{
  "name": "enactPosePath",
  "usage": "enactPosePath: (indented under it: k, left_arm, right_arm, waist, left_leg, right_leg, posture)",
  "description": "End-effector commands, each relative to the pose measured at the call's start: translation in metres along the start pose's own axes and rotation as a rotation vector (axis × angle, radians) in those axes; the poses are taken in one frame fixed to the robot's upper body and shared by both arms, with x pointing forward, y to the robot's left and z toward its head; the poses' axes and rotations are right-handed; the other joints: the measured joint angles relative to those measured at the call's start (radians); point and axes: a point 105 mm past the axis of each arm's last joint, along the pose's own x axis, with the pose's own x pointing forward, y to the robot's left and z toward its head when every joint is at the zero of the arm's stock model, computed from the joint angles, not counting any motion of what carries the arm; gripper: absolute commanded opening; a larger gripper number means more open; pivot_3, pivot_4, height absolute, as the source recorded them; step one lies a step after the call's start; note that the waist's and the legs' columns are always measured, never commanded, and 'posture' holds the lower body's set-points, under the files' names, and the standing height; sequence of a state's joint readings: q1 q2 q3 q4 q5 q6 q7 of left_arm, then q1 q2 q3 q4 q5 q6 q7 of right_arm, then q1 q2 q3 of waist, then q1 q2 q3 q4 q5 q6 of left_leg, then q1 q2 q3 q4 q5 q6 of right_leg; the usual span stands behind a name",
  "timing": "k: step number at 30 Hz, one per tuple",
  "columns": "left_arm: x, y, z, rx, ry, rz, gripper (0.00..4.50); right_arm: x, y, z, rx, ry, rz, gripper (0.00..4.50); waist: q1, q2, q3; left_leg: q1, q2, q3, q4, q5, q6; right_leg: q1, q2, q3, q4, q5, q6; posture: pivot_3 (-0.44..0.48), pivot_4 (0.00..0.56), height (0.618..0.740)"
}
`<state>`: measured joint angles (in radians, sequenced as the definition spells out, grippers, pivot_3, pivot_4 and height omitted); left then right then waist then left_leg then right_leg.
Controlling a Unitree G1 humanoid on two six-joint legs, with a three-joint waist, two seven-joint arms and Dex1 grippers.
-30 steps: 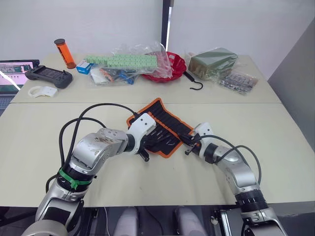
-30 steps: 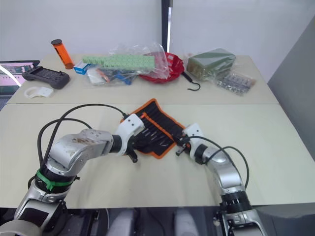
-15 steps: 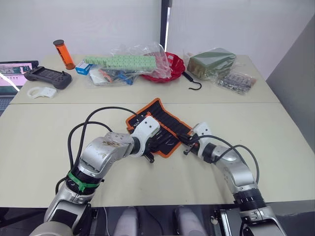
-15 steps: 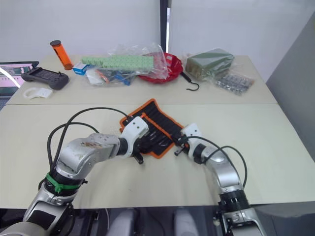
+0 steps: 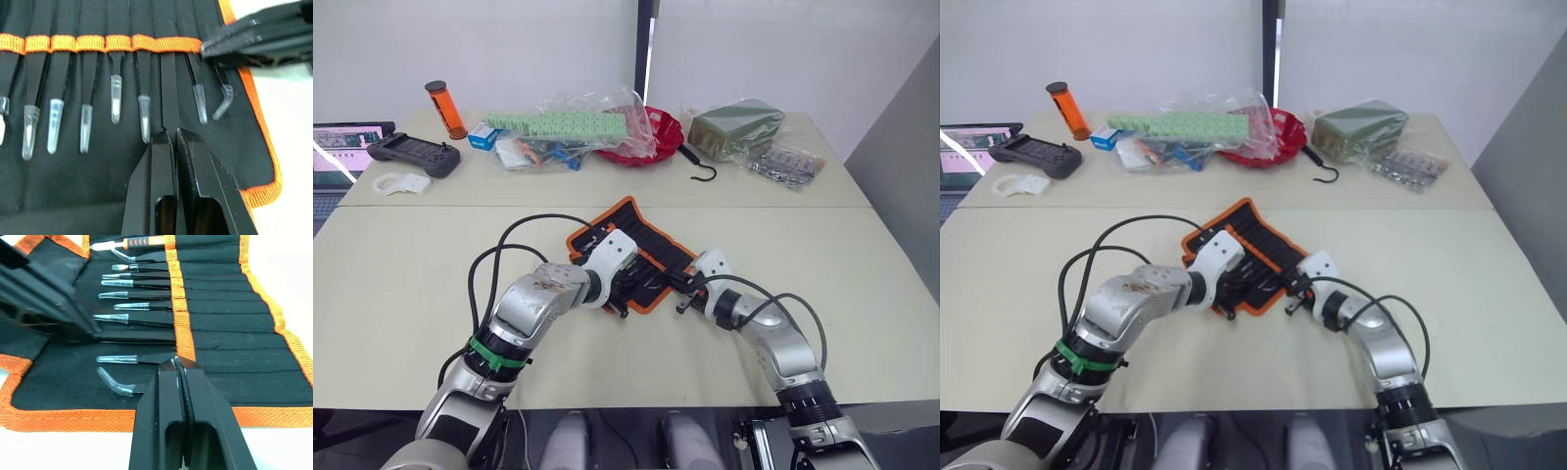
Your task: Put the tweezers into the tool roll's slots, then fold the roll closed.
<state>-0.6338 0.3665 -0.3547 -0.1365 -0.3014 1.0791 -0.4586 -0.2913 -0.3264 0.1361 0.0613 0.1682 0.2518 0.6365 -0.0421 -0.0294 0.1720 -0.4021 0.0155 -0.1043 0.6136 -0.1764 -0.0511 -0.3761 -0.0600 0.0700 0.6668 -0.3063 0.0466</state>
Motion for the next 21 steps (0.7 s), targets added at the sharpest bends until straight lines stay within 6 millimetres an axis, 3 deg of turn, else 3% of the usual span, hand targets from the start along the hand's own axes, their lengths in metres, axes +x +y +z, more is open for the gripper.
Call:
enactPosePath:
  k: [1, 21]
  left_arm:
    - [0.003, 0.003, 0.010, 0.044, -0.024, 0.014, 0.04]
    - [0.035, -0.008, 0.031, 0.148, -0.056, -0.053, 0.04]
  right_arm:
    - [0.000, 0.006, -0.013, 0.016, 0.048, 0.007, 0.00]
    - [-0.002, 0.009, -0.024, 0.033, 0.088, -0.002, 0.00]
  waist:
    - [0.000, 0.000, 0.000]
    - [0.031, 0.000, 0.000]
  left_leg:
    - [0.001, 0.000, 0.000, 0.000, 0.000, 0.000]
    - [0.004, -0.001, 0.000, 0.004, 0.000, 0.001]
  right_leg:
    - [0.001, 0.000, 0.000, 0.000, 0.000, 0.000]
    - [0.008, -0.001, 0.000, -0.003, 0.002, 0.003]
  posture:
    - [0.000, 0.150, 0.740]
    - [0.000, 0.150, 0.740]
